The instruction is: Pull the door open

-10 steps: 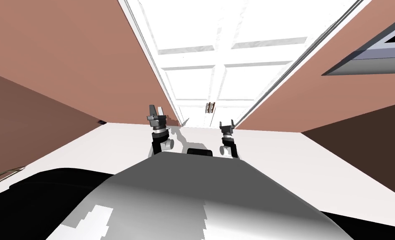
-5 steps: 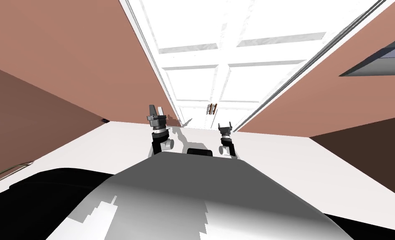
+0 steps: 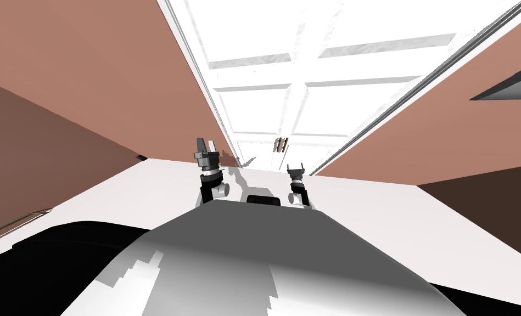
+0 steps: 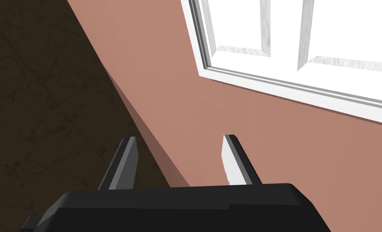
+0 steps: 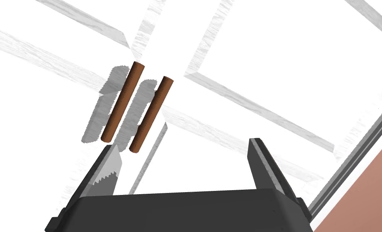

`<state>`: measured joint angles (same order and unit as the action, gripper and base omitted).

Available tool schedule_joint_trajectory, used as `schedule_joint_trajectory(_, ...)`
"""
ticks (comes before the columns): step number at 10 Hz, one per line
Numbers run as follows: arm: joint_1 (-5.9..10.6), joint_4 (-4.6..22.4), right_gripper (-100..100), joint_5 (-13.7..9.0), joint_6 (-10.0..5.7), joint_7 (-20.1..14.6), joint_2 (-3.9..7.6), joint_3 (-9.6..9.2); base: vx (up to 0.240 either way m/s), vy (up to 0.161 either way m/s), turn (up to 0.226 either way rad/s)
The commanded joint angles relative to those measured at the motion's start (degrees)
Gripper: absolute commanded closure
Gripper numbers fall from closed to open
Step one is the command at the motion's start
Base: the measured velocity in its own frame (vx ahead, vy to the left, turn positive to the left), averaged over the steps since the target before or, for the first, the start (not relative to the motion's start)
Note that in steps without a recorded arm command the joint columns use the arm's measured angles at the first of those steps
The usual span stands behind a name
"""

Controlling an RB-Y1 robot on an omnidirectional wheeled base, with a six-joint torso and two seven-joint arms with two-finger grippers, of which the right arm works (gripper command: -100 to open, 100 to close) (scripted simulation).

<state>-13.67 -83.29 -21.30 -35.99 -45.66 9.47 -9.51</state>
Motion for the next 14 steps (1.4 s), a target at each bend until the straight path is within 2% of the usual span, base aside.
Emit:
schedule_joint_trajectory(1,0.82,2.46,-100,-0.86,-0.89,-2.03,0.43,-0.31,0.041,-0.003,0.046)
schedule_joint_trajectory(5,3.43,9.75,-100,-3.78,-2.89,-8.41,1.61,-1.32,0.094,-0.016,0.069)
schedule_joint_trajectory(6,4.08,11.28,-100,-4.50,-3.39,-9.98,1.90,-1.57,0.101,-0.013,0.059)
schedule_joint_trajectory(7,4.08,11.55,-100,-4.50,-3.39,-9.98,1.90,-1.57,0.071,-0.005,0.020)
schedule_joint_trajectory(14,8.33,23.03,-100,-9.13,-6.56,-20.08,3.74,-3.17,0.088,-0.015,0.059)
